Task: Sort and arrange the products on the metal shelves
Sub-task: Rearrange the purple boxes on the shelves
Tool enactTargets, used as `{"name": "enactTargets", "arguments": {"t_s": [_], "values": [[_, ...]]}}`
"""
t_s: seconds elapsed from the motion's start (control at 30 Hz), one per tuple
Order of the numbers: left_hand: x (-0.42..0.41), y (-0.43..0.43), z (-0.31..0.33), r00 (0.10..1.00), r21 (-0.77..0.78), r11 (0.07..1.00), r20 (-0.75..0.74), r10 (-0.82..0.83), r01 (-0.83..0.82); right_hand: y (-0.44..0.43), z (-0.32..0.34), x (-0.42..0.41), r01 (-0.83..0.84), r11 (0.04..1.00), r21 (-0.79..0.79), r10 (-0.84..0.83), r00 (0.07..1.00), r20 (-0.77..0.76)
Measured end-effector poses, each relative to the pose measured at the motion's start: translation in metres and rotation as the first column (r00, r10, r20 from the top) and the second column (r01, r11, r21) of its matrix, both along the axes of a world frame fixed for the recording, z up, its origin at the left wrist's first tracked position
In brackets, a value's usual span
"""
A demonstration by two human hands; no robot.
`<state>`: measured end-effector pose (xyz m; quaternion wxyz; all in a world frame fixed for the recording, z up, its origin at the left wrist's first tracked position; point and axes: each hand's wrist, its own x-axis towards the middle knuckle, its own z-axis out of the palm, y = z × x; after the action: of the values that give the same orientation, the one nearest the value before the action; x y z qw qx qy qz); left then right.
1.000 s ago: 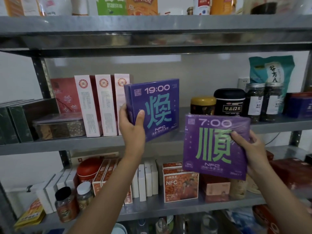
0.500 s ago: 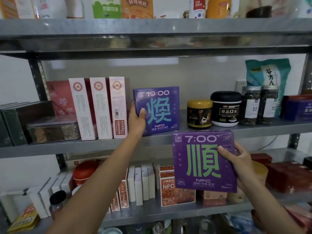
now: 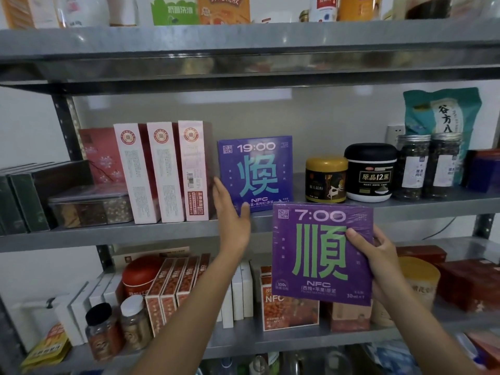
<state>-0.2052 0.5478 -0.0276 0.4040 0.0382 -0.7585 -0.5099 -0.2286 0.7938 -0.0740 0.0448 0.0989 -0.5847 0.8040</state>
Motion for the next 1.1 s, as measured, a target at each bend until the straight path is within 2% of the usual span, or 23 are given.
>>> {"name": "enactTargets", "arguments": {"t_s": [0.07, 0.1, 0.2, 0.27, 0.37, 0.5, 0.63, 0.8, 0.83, 0.87, 0.9, 0.93, 0.97, 1.0, 1.03, 1.07, 1.1], "values": [[0.013, 0.016, -0.014, 0.996, -0.004, 1.000, -0.087, 0.001, -0.001, -0.002, -0.001, -0.001, -0.011, 1.000, -0.017, 0.011, 1.000, 0.025], [0.020, 0.023, -0.023, 0.995, 0.037, 0.998, -0.082, -0.049, 0.052, -0.004, -0.002, -0.001, -0.020, 0.999, -0.030, 0.022, 0.999, 0.036], [0.043, 0.042, -0.047, 0.927, 0.201, 0.918, 0.091, -0.364, 0.341, -0.008, -0.003, 0.001, -0.043, 0.998, -0.050, 0.046, 0.996, 0.072], [0.050, 0.049, -0.062, 0.878, 0.267, 0.879, 0.172, -0.447, 0.396, -0.011, -0.004, 0.002, -0.061, 0.997, -0.053, 0.066, 0.992, 0.109], [0.055, 0.051, -0.072, 0.890, 0.340, 0.875, 0.180, -0.420, 0.344, -0.015, -0.007, 0.007, -0.132, 0.990, -0.044, 0.137, 0.975, 0.175], [0.060, 0.046, -0.077, 0.918, 0.348, 0.896, 0.184, -0.353, 0.275, -0.010, -0.020, 0.018, -0.241, 0.969, -0.045, 0.246, 0.949, 0.197], [0.068, 0.043, -0.086, 0.930, 0.387, 0.898, 0.205, -0.305, 0.209, -0.007, -0.042, 0.041, -0.384, 0.921, 0.068, 0.353, 0.895, 0.273], [0.084, 0.044, -0.093, 0.866, 0.343, 0.910, 0.352, -0.354, 0.232, -0.009, -0.059, 0.061, -0.343, 0.939, 0.019, 0.318, 0.889, 0.330], [0.088, 0.045, -0.095, 0.870, 0.282, 0.929, 0.363, -0.334, 0.239, -0.009, -0.059, 0.063, -0.320, 0.947, 0.007, 0.299, 0.892, 0.340], [0.091, 0.046, -0.099, 0.885, 0.157, 0.958, 0.371, -0.281, 0.239, -0.011, -0.060, 0.065, -0.300, 0.954, -0.001, 0.281, 0.892, 0.355], [0.095, 0.047, -0.104, 0.902, -0.031, 0.973, 0.383, -0.198, 0.227, -0.012, -0.060, 0.066, -0.284, 0.959, -0.016, 0.269, 0.890, 0.369], [0.098, 0.048, -0.109, 0.920, -0.274, 0.939, 0.381, -0.093, 0.208, -0.014, -0.060, 0.067, -0.268, 0.963, -0.037, 0.261, 0.886, 0.383], [0.101, 0.050, -0.112, 0.947, -0.554, 0.815, 0.322, 0.021, 0.170, -0.016, -0.060, 0.068, -0.252, 0.966, -0.063, 0.256, 0.881, 0.399], [0.101, 0.053, -0.118, 0.977, -0.790, 0.606, 0.192, 0.096, 0.095, -0.018, -0.059, 0.069, -0.238, 0.967, -0.093, 0.255, 0.874, 0.413], [0.101, 0.056, -0.122, 0.990, -0.916, 0.401, 0.077, 0.116, 0.024, -0.021, -0.059, 0.071, -0.228, 0.967, -0.118, 0.256, 0.867, 0.427], [0.101, 0.059, -0.124, 0.992, -0.962, 0.274, 0.020, 0.126, -0.015, -0.023, -0.058, 0.073, -0.221, 0.967, -0.129, 0.256, 0.858, 0.444], [0.101, 0.062, -0.125, 0.990, -0.971, 0.234, -0.006, 0.141, -0.040, -0.026, -0.059, 0.075, -0.223, 0.965, -0.134, 0.260, 0.848, 0.462]]}}
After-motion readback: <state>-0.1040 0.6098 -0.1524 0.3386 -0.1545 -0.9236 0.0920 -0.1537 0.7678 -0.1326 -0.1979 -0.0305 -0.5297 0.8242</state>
